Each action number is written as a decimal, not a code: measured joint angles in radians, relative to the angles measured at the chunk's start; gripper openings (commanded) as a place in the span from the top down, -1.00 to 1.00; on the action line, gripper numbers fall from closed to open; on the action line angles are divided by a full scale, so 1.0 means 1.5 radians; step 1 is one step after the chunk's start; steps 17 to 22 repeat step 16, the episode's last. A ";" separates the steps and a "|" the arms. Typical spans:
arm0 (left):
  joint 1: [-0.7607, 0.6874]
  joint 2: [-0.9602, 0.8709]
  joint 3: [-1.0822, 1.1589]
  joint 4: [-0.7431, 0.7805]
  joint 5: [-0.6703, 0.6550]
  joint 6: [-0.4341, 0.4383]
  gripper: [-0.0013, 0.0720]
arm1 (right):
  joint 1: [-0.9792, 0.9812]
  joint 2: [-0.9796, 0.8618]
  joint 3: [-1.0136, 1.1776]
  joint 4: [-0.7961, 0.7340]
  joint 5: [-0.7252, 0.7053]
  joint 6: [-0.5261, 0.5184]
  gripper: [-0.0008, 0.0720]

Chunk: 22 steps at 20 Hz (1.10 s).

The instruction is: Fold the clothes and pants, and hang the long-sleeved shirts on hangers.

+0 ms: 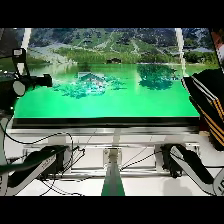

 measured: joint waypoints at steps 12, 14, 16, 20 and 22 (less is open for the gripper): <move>0.000 0.000 0.000 0.000 0.000 0.000 -0.91 | 0.388 -0.007 0.000 -0.069 -0.110 -0.024 0.90; 0.000 0.000 0.000 0.000 0.000 0.000 -0.91 | 0.397 -0.007 0.000 -0.063 -0.113 -0.025 0.90; 0.000 0.000 0.000 0.000 0.000 0.000 -0.91 | 0.401 -0.007 0.000 -0.059 -0.116 -0.025 0.90; 0.000 0.000 0.000 0.000 0.000 0.000 -0.91 | 0.401 -0.007 0.000 -0.059 -0.116 -0.025 0.90; 0.000 0.000 0.000 0.000 0.000 0.000 -0.91 | 0.401 -0.007 0.000 -0.059 -0.116 -0.025 0.90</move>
